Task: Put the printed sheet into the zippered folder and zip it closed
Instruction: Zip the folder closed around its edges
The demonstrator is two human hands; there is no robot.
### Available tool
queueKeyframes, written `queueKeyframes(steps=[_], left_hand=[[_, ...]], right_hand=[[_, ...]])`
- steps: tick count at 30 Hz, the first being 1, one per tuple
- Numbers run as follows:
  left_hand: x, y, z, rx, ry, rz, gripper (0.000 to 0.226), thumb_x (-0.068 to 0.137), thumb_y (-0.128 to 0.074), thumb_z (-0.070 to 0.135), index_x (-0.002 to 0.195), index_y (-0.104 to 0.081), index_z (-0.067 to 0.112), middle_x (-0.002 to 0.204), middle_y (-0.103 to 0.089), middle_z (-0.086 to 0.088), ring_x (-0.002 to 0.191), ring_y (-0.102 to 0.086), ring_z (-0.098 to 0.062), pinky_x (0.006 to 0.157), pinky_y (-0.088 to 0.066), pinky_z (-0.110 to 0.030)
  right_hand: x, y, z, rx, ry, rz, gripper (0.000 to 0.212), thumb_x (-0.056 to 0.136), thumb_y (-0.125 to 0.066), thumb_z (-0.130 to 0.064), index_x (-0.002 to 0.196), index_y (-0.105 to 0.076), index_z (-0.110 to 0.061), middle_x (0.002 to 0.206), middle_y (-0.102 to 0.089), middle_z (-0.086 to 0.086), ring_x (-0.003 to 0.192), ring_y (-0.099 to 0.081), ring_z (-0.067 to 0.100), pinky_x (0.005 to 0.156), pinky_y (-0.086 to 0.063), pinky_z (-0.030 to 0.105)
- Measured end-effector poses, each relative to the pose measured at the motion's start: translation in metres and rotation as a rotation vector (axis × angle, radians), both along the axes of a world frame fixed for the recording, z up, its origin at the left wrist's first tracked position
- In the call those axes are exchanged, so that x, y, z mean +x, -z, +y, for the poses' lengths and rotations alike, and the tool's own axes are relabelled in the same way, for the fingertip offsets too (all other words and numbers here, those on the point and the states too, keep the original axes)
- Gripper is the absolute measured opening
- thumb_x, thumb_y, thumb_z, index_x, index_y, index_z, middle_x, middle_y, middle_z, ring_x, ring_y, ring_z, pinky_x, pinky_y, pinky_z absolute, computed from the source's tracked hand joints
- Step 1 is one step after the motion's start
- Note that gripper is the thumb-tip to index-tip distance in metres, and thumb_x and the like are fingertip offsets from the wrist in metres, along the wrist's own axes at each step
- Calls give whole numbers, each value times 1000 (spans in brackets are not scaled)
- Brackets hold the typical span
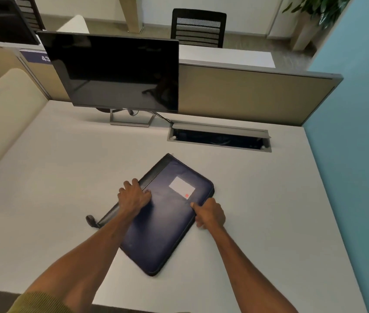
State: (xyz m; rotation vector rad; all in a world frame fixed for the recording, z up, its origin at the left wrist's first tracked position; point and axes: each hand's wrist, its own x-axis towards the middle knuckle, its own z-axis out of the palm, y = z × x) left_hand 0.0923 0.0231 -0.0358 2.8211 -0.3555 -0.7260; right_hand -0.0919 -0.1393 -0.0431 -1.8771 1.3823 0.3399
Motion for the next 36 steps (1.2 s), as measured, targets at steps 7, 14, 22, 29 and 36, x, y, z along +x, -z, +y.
queueKeyframes(steps=[7,14,22,29,36], left_hand=[[-23,1,-1,-49,140,63,70,100,-64,51,156,-39,16,144,-54,-21,131,-61,-48,108,-53,-52],[-31,4,-4,-32,178,46,72,102,-64,54,155,-37,13,144,-55,-22,130,-62,-49,106,-53,-53],[-33,-1,-5,12,209,50,73,104,-62,54,155,-36,10,148,-53,-23,135,-60,-49,111,-52,-53],[-39,-9,-19,178,292,-82,71,106,-53,55,154,-42,5,153,-53,-18,144,-55,-38,115,-49,-47],[-34,-33,-45,79,661,-433,79,115,-20,57,174,16,17,181,23,-8,171,18,-28,141,-3,-51]], right_hand=[[-4,-8,-2,-196,59,-140,60,98,-72,-35,148,-49,-10,146,-51,11,137,-54,32,106,-56,48],[-12,-8,-6,-232,-2,-156,66,100,-72,-36,155,-45,-13,152,-47,10,143,-48,29,112,-54,45],[-11,-11,-4,-236,-37,-159,65,104,-67,-32,160,-39,-12,158,-43,9,146,-44,29,115,-51,44],[-17,-14,-5,-278,-196,-78,71,109,-57,-38,166,-25,-13,168,-34,7,152,-39,29,121,-44,46],[-9,-43,-28,-597,-448,-7,75,113,-31,-51,171,5,-18,180,2,5,168,-8,26,136,-10,53]])
